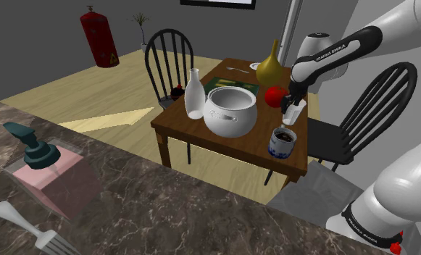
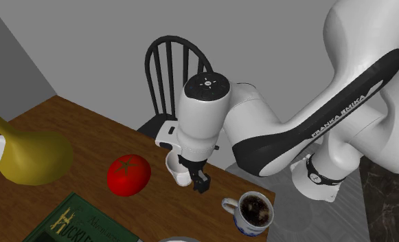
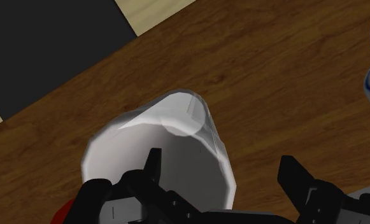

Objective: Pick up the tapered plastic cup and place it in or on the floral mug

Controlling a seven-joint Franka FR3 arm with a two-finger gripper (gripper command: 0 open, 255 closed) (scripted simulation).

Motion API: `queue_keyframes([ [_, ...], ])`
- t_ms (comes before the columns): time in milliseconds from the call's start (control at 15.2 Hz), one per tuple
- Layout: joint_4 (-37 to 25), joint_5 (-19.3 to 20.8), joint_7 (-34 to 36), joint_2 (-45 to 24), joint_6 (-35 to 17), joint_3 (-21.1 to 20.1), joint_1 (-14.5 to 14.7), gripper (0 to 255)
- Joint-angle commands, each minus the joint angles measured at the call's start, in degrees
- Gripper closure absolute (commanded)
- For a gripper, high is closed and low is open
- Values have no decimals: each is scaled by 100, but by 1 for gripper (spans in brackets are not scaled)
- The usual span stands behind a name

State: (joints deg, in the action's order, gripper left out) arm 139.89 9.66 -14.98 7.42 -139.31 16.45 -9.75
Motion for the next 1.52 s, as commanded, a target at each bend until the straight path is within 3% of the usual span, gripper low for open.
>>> queue_keyframes([
  [0, 0, 0, 0, 0, 0, 0, 0, 0],
  [66, 0, 0, 0, 0, 0, 0, 0, 255],
  [660, 0, 0, 0, 0, -1, 0, -1, 255],
  [1452, -469, 36, -10, 536, 997, -73, 6, 255],
])
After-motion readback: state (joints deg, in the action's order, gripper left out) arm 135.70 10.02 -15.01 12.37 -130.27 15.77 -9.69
